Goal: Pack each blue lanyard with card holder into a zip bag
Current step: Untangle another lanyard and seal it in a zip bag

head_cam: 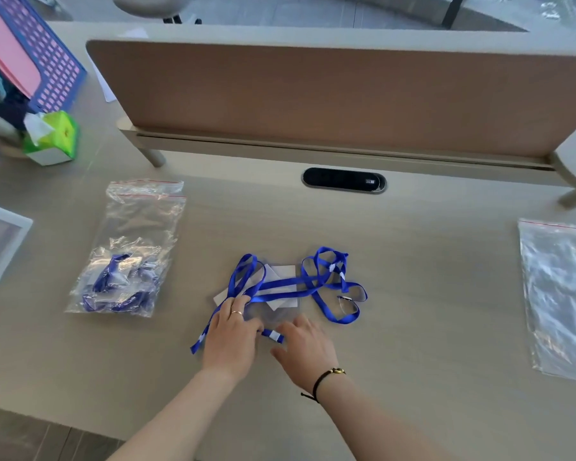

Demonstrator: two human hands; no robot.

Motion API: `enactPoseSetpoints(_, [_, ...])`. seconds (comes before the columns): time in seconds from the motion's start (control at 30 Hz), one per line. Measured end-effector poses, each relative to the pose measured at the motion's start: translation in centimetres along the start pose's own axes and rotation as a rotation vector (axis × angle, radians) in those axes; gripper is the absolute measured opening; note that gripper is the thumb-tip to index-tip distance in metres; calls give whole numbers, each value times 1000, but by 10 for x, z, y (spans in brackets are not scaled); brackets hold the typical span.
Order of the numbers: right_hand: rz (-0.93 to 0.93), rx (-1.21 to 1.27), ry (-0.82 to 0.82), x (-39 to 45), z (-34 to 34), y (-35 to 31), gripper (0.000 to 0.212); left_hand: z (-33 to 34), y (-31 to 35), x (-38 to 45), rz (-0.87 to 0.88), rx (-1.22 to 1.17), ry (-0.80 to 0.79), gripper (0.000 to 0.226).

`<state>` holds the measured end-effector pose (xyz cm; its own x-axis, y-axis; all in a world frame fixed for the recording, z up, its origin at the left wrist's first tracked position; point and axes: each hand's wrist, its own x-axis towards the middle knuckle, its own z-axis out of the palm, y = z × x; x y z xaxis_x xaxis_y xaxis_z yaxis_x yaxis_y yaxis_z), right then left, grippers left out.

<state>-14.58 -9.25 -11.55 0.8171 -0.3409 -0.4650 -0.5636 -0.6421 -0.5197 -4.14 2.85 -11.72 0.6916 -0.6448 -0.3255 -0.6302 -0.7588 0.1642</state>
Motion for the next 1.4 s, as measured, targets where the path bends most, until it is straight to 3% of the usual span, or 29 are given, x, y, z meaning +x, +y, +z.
enactPoseSetpoints(0.17, [-4,-50,19,0,5,-1,32,2,1,3,149,12,-19,18])
enactPoseSetpoints(0.33, [31,-56,47,6,11,-3,25,8,-6,8,161,75,-35,9])
enactPoseSetpoints(0.57, [37,-54,47,4,14,-4,23,8,-12,4,215,17,-27,14])
enactPoseSetpoints(0.77, [224,205,102,-4,4,5,20,-15,-2,-4,156,-296,-115,37])
enactPoseSetpoints(0.93, [196,421,212,-15,-20,1,22,-27,1,-6,136,-509,-165,25])
enactPoseSetpoints(1.0, [217,450,259,-17,-28,6,20,-45,6,-11,39,-679,-187,22])
enactPoseSetpoints(1.13, [285,451,312,-23,-41,21,21,-82,6,-18,-119,-957,-145,40])
enactPoseSetpoints(1.2, [326,431,325,-26,-45,28,19,-99,-2,-20,-181,-1135,-143,32])
enactPoseSetpoints(1.4, [431,408,280,-34,-51,38,18,-142,-10,-22,-105,-1632,-157,45])
